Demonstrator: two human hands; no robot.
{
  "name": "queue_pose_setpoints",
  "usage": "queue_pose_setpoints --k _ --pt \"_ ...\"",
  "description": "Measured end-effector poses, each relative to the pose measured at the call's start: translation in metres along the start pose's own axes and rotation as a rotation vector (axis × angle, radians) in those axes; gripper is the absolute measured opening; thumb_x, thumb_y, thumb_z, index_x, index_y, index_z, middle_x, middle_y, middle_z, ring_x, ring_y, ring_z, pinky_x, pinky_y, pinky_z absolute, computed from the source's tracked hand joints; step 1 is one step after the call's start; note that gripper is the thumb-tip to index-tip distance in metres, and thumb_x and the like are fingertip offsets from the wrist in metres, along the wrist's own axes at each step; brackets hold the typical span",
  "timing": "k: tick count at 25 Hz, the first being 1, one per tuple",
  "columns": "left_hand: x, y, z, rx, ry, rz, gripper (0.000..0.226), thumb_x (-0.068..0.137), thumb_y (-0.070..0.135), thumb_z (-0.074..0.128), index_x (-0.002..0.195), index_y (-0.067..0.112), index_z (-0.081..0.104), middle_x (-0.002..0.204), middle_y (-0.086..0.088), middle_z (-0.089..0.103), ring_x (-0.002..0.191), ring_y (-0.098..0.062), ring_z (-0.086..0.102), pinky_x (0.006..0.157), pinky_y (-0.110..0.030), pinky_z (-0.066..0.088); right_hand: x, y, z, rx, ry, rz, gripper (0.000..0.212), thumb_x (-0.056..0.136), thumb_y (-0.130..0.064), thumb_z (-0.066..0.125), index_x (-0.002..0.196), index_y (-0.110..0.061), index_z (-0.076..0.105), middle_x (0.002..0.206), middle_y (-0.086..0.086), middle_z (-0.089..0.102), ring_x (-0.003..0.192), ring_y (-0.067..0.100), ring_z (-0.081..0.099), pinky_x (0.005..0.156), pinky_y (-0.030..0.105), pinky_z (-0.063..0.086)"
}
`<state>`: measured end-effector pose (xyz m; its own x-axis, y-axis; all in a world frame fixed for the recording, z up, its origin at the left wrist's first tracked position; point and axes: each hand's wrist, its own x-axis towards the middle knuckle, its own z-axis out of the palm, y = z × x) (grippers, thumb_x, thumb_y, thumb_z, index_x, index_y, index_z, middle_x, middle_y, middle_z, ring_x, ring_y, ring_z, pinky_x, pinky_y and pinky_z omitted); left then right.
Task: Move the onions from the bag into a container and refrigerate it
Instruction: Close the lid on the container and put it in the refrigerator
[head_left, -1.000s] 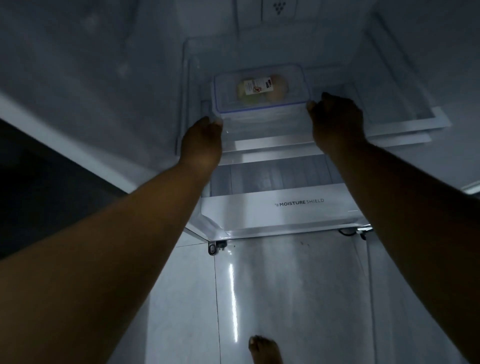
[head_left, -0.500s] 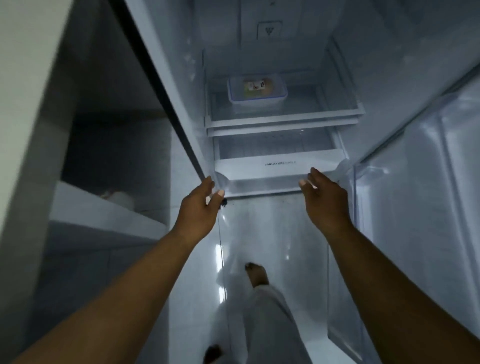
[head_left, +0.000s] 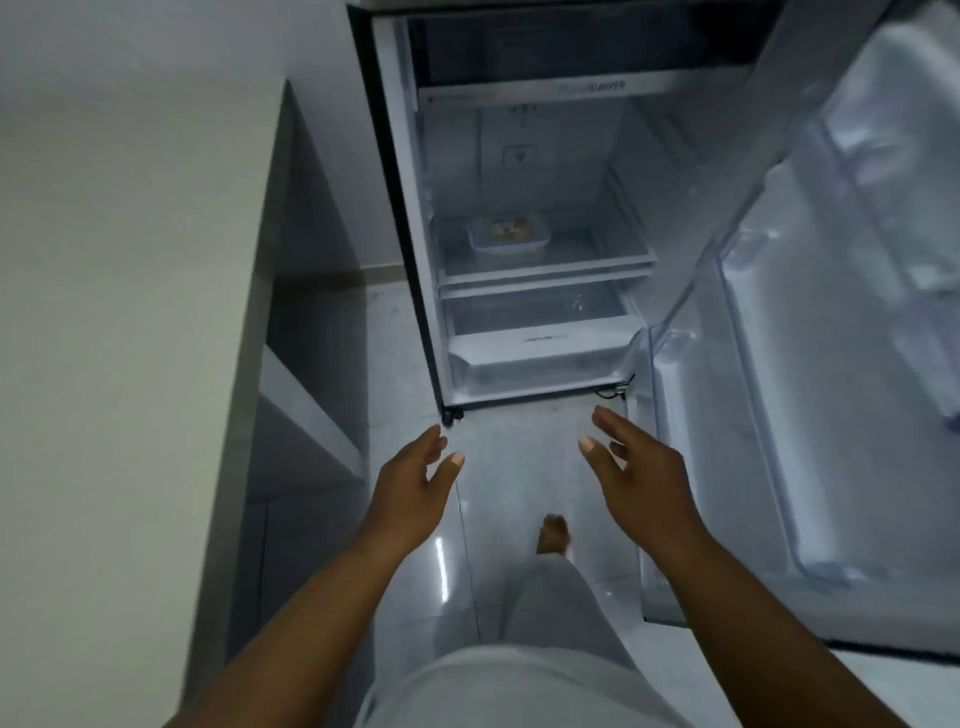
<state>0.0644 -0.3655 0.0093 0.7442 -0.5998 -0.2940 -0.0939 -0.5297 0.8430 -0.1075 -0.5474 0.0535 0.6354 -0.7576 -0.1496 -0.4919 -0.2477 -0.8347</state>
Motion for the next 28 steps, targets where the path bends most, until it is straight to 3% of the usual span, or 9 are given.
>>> queue_pose_setpoints --k 4,6,9,12,14,17,21,25,28 --pt "-0.022 0.050 0.012 0.038 -0.060 0.197 0.058 0.090 0.040 0.059 0.142 0.020 0.045 0.135 0.005 0.057 0.123 -0.009 0.053 0.101 -0.023 0.038 -0.056 -0.034 -0.071 -0.085 0.207 -0.157 0.049 0.087 -0.044 0.058 0.132 -0.026 0.057 0.129 -0.018 0.057 0.116 -0.003 0.053 0.091 -0.005 0.033" --pt "-0.024 0.090 0.027 0.064 -0.121 0.327 0.059 0.088 0.044 0.058 0.142 0.022 0.045 0.133 0.009 0.056 0.122 -0.006 0.053 0.101 -0.019 0.038 -0.078 -0.045 -0.115 -0.189 0.362 -0.236 0.049 0.087 -0.044 0.057 0.131 -0.023 0.058 0.126 -0.017 0.057 0.114 -0.006 0.051 0.095 -0.002 0.032" --pt "-0.023 0.162 0.061 0.096 -0.224 0.528 0.060 0.088 0.047 0.056 0.141 0.023 0.045 0.132 0.015 0.052 0.122 0.000 0.048 0.094 -0.005 0.033 -0.108 -0.051 -0.185 -0.308 0.644 -0.288 0.043 0.091 -0.037 0.060 0.127 -0.015 0.061 0.126 -0.004 0.064 0.116 0.006 0.057 0.099 0.007 0.035" --pt "-0.030 0.230 0.105 0.137 -0.327 0.722 0.054 0.091 0.042 0.057 0.141 0.023 0.046 0.137 0.014 0.049 0.130 -0.005 0.044 0.100 -0.013 0.034 -0.135 -0.044 -0.245 -0.490 0.917 -0.328 0.040 0.090 -0.029 0.060 0.124 -0.008 0.062 0.124 0.007 0.065 0.117 0.017 0.058 0.104 0.011 0.034" --pt "-0.042 0.273 0.138 0.182 -0.398 0.861 0.057 0.092 0.042 0.056 0.144 0.021 0.041 0.147 0.007 0.044 0.135 -0.007 0.039 0.107 -0.014 0.028 -0.150 -0.032 -0.278 -0.623 1.076 -0.278 0.039 0.090 -0.028 0.059 0.122 -0.006 0.062 0.121 0.012 0.066 0.119 0.025 0.057 0.104 0.024 0.039" --pt "-0.069 0.323 0.182 0.255 -0.439 1.130 0.061 0.093 0.040 0.055 0.146 0.016 0.036 0.152 0.000 0.039 0.137 -0.007 0.031 0.106 -0.005 0.017 -0.161 -0.010 -0.304 -0.704 1.063 -0.064 0.042 0.091 -0.033 0.060 0.123 -0.006 0.061 0.125 0.016 0.064 0.126 0.033 0.053 0.104 0.045 0.043" --pt "-0.104 0.353 0.222 0.388 -0.491 1.412 0.065 0.095 0.042 0.051 0.150 0.015 0.028 0.160 -0.001 0.025 0.146 -0.012 0.019 0.117 -0.023 0.018 -0.166 0.007 -0.298 -0.663 0.954 0.048 0.048 0.091 -0.035 0.058 0.129 -0.006 0.057 0.139 0.013 0.056 0.136 0.027 0.044 0.109 0.039 0.037" --pt "-0.113 0.344 0.233 0.446 -0.573 1.408 0.064 0.098 0.046 0.042 0.151 0.018 0.024 0.162 0.002 0.020 0.149 -0.013 0.011 0.121 -0.034 0.018 -0.169 0.001 -0.281 -0.685 0.981 0.008 0.044 0.095 -0.033 0.052 0.130 -0.007 0.057 0.139 0.012 0.056 0.136 0.025 0.044 0.107 0.032 0.034" --pt "-0.107 0.331 0.218 0.406 -0.517 1.383 0.060 0.098 0.047 0.039 0.150 0.022 0.027 0.158 0.003 0.028 0.147 -0.012 0.017 0.119 -0.035 0.024 -0.172 -0.009 -0.262 -0.666 1.006 -0.073 0.039 0.095 -0.031 0.052 0.126 -0.008 0.062 0.133 0.008 0.061 0.131 0.021 0.050 0.104 0.031 0.040"
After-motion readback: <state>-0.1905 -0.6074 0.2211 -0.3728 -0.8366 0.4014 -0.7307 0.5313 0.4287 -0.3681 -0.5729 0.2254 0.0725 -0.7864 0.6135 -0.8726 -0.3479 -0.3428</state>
